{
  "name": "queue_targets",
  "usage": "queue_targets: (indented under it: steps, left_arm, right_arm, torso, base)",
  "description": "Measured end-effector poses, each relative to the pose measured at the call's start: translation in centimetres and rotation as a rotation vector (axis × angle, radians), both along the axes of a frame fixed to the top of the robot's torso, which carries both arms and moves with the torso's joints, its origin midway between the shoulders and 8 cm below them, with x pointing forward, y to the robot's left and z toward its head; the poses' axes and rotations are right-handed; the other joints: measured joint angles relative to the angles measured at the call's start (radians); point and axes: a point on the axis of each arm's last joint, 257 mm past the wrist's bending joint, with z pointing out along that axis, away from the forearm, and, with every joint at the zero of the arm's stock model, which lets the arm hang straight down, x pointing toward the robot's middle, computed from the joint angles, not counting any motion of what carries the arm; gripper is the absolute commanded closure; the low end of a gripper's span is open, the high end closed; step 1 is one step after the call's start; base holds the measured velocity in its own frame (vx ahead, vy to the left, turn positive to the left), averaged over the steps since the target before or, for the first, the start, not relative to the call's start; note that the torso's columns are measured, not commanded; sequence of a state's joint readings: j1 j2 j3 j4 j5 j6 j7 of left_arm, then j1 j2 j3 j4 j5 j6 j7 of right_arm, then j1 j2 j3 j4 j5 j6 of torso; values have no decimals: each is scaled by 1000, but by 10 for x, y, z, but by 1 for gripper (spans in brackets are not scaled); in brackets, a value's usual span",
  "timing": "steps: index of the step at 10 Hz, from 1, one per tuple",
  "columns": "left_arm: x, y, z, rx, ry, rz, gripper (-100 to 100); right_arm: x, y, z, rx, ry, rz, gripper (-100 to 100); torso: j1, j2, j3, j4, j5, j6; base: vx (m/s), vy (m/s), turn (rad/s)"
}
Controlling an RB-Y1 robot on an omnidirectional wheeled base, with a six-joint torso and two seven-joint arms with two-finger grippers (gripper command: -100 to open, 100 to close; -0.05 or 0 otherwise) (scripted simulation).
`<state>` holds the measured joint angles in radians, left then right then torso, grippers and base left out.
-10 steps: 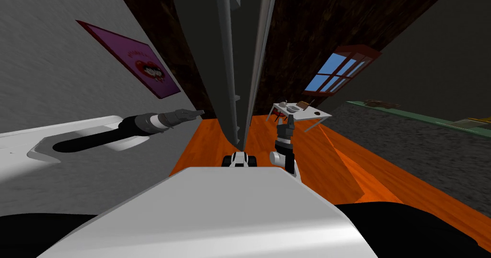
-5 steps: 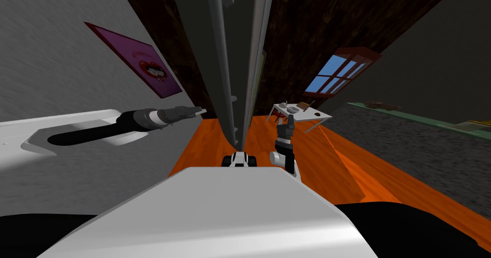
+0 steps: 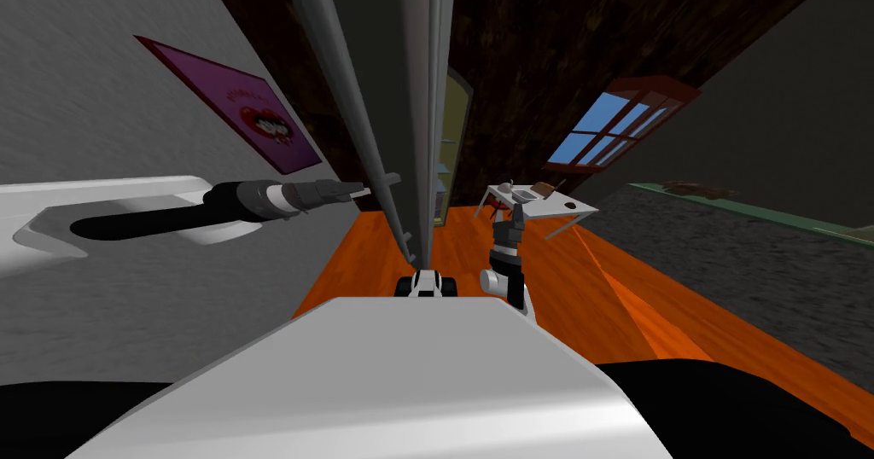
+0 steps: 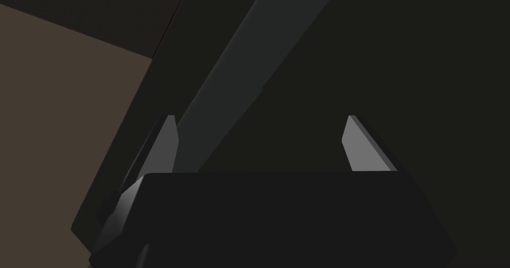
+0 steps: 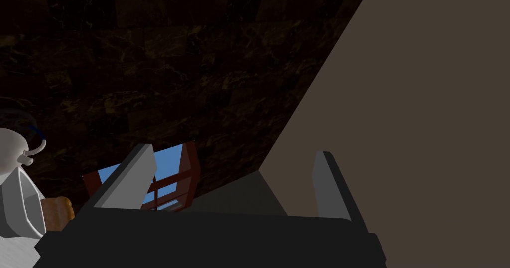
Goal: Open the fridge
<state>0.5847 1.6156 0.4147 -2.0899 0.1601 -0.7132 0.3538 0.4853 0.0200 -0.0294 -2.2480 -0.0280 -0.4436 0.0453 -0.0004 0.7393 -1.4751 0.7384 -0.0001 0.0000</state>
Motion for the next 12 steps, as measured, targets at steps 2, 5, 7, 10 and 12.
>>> queue_targets:
  steps: [2,5,7,10,12]
  left_arm:
    - [3,-7,8,21,0,-10,-100]
    - [7,-19,21,54,-3,-24,-100]
    - [10,-26,28,75,-7,-31,-100]
    - [24,-6,29,76,-3,24,-100]
    - [41,14,28,77,0,85,-100]
  right_arm:
    - [0,0,0,0,0,0,0]
    - [0,0,0,0,0,0,0]
    - [0,0,0,0,0,0,0]
    - [0,0,0,0,0,0,0]
    - [0,0,0,0,0,0,0]
  torso:
    - [0,-1,-1,0,0,0]
    - [0,-2,-1,-1,0,0]
    - [0,-1,-1,0,0,0]
    - [5,5,3,1,2,0]
    - [2,-1,0,0,1,-1]
  base:
    - [42,-95,53]
    - [54,-94,34]
    - [31,-72,30]
    - [-139,23,-368]
    - [-133,5,-265]
